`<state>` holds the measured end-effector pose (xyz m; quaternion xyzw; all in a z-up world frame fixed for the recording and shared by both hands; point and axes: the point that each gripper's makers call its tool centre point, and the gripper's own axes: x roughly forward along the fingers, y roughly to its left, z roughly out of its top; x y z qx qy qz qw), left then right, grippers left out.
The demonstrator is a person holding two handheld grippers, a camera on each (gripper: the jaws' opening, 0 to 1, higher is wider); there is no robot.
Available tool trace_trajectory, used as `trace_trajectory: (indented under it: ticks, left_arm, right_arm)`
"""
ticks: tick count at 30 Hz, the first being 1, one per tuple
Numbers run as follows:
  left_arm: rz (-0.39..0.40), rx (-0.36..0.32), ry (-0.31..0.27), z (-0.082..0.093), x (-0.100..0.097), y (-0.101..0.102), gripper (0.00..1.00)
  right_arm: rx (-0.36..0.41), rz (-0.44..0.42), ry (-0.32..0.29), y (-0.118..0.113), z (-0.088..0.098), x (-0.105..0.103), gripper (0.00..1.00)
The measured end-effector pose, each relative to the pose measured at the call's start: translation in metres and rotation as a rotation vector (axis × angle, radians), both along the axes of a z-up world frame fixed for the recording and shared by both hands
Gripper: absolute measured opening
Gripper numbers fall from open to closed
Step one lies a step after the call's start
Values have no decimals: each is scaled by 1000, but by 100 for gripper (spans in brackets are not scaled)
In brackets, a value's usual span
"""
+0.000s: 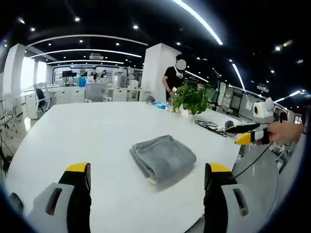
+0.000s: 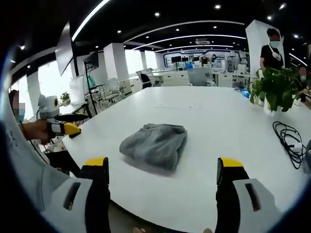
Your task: Fold the towel on the table until its edges align and the towel forms a compact rectangular stack.
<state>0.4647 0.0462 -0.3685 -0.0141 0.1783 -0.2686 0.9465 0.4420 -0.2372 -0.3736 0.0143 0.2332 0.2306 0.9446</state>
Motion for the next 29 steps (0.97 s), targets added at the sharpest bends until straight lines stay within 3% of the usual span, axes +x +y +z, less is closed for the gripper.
trace_trajectory:
  ticks: [12, 18, 29]
  left_arm:
    - [13, 9, 24, 0, -14, 0, 100]
    - [22, 2, 22, 6, -20, -2, 100]
    - [47, -6, 23, 1, -29, 11, 99]
  right_arm:
    - [29, 42, 30, 13, -7, -8, 90]
    - [39, 48, 11, 19, -2, -8, 89]
    - [47, 49, 20, 23, -2, -18, 88]
